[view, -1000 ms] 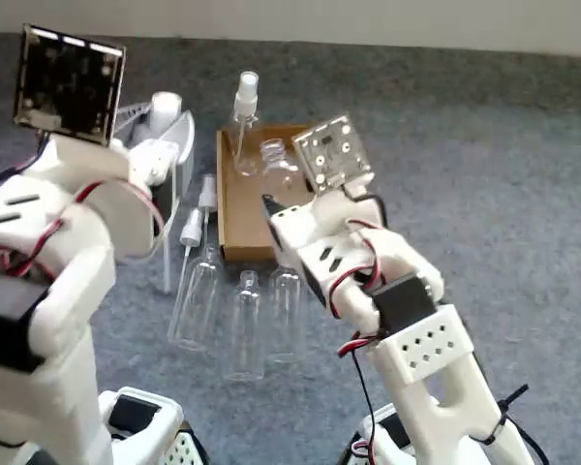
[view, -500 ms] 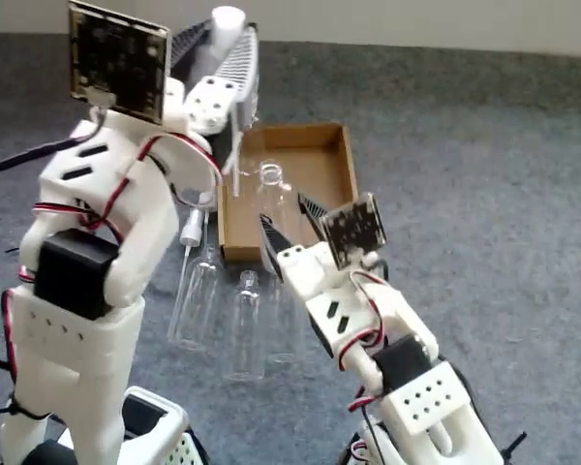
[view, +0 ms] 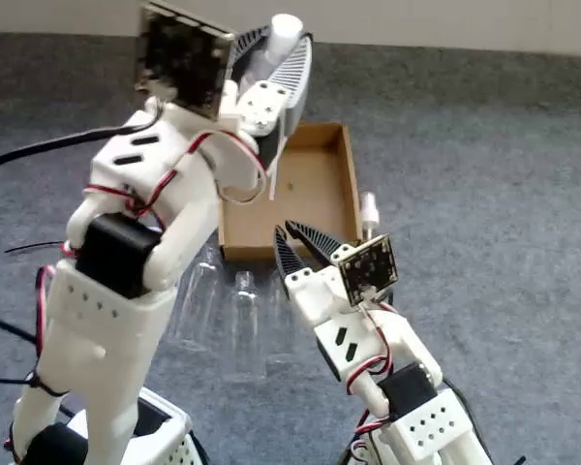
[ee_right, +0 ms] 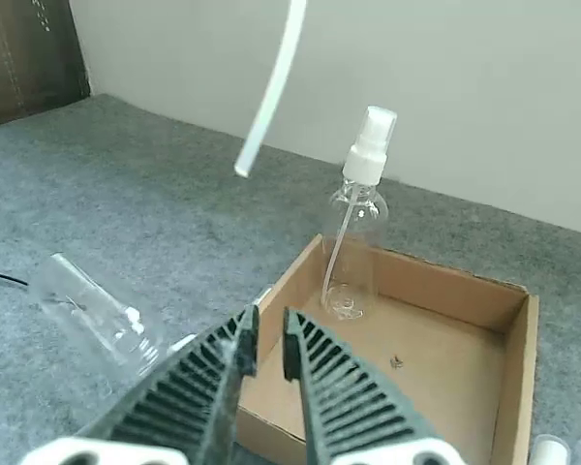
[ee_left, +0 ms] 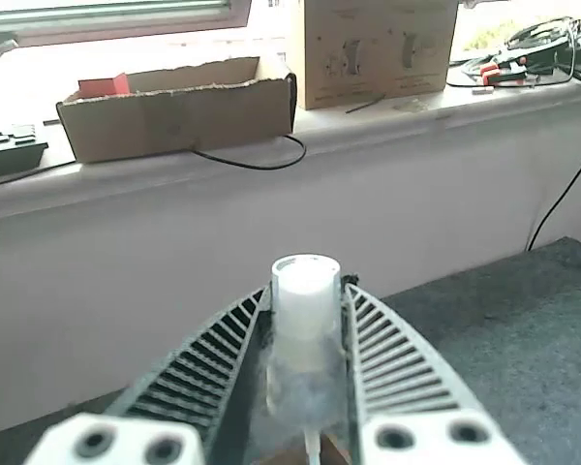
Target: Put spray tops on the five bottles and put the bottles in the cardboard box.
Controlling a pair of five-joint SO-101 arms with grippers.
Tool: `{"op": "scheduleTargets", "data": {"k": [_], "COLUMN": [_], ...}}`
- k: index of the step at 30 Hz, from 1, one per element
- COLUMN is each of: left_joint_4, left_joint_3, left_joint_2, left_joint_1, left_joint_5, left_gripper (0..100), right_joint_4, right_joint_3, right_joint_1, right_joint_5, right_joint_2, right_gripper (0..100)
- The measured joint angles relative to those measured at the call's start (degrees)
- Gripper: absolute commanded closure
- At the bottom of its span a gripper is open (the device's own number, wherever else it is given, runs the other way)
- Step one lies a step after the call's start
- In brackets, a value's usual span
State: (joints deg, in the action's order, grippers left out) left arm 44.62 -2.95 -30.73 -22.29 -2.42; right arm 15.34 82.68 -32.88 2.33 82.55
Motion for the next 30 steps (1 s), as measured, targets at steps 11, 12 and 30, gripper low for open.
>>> {"op": "scheduleTargets", "data": {"k": [11,12,30], "left_joint_4": [12.92,15.47,30.24], "left_joint_3": [0.00,0.00,0.00], "left_joint_2": [-2.64,-2.64,20.40], "left_joint_1": [22.42,25.85,54.86], "left_joint_5": [0.00,0.00,20.22], "left_gripper": [99,99,99], "right_joint_4": [10.11,11.52,39.30], "right_joint_3": [-0.79,-1.85,-25.14], "right_joint_1": [2.37,2.37,17.85], "right_joint_5": [0.00,0.00,5.01], "right_joint_2": [0.00,0.00,-21.36], "right_gripper": [99.4,99.4,99.1]}}
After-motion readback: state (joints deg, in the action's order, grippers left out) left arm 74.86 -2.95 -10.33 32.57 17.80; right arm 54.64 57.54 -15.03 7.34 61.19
